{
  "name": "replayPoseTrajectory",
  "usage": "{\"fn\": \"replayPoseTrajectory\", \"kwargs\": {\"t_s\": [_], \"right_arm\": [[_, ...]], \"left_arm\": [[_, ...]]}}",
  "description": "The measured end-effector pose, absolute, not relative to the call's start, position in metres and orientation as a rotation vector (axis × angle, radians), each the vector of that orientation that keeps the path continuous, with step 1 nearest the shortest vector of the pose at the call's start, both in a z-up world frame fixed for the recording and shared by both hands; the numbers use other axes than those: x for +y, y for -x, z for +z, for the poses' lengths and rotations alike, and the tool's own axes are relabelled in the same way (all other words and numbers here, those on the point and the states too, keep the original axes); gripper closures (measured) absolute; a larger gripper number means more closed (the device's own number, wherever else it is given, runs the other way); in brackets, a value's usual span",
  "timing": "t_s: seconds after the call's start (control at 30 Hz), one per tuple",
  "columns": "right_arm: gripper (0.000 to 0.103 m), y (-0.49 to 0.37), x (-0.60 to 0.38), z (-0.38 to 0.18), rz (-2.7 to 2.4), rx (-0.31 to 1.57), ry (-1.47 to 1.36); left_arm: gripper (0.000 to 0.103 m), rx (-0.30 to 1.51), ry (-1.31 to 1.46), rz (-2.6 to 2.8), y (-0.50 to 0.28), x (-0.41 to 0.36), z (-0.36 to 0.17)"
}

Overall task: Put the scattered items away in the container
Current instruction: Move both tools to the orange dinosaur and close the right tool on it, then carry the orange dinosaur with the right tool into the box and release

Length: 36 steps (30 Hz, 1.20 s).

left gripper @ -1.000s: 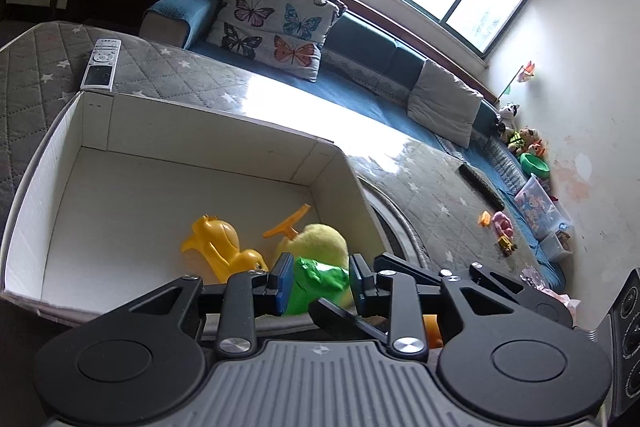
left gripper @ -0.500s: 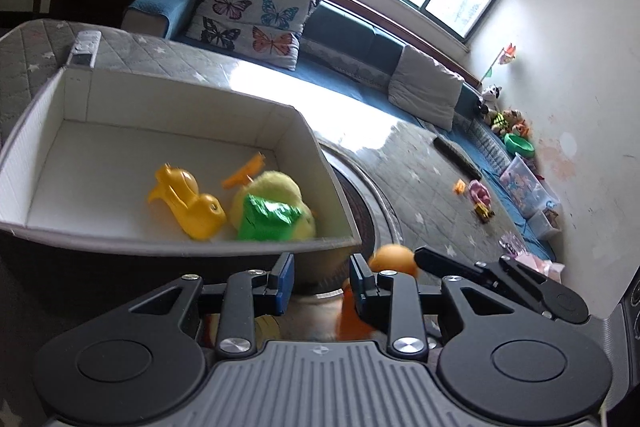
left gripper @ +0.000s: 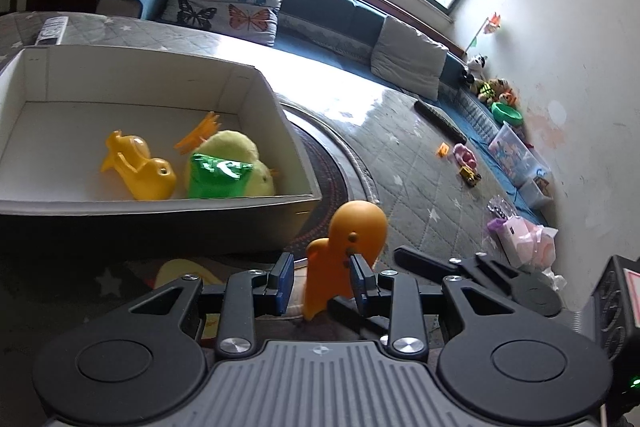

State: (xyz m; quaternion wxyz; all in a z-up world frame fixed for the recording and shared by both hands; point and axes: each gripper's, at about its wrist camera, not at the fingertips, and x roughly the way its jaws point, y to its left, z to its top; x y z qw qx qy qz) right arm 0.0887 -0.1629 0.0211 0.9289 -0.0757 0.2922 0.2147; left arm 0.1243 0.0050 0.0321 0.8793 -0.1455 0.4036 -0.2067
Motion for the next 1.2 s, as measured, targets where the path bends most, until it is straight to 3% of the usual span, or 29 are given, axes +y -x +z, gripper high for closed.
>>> {"fn": "replayPoseTrajectory", "kwargs": {"t_s": [0.57,0.93,1.2], "right_arm": [[0.035,-0.106,-0.165,-0.006,0.45,0.646,0.087],[0.054,-0.111,-0.166,-0.011,0.435,0.653,0.073],[0.058,-0.106,-0.17,-0.01,0.422,0.648,0.056]], "left_arm": [[0.069,0.852,0.226,-0.433,-0.137,-0.023,0.02],[0.069,0.844,0.213,-0.442,-0.148,-0.03,0.018],[0.069,0.842,0.235,-0.456,-0.147,-0.03,0.017]]}}
